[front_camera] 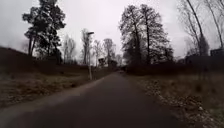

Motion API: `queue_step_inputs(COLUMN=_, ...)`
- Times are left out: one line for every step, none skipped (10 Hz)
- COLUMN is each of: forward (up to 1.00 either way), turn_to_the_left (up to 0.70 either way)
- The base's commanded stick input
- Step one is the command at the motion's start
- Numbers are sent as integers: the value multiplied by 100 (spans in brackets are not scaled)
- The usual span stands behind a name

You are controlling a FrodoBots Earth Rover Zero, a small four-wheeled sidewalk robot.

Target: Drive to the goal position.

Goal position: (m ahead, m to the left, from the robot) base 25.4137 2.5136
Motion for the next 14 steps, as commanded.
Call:
queue_step_inputs(forward=45, turn_to_the_left=0)
queue_step_inputs(forward=45, turn_to_the_left=0)
queue_step_inputs(forward=45, turn_to_the_left=0)
queue_step_inputs(forward=45, turn_to_the_left=0)
queue_step_inputs(forward=45, turn_to_the_left=0)
queue_step_inputs(forward=45, turn_to_the_left=0)
queue_step_inputs(forward=45, turn_to_the_left=0)
queue_step_inputs(forward=45, turn_to_the_left=0)
queue_step_inputs(forward=45, turn_to_the_left=0)
queue_step_inputs(forward=45, turn_to_the_left=0)
queue_step_inputs(forward=45, turn_to_the_left=0)
queue_step_inputs(forward=45, turn_to_the_left=0)
queue_step_inputs(forward=45, turn_to_the_left=0)
queue_step_inputs(forward=45, turn_to_the_left=0)
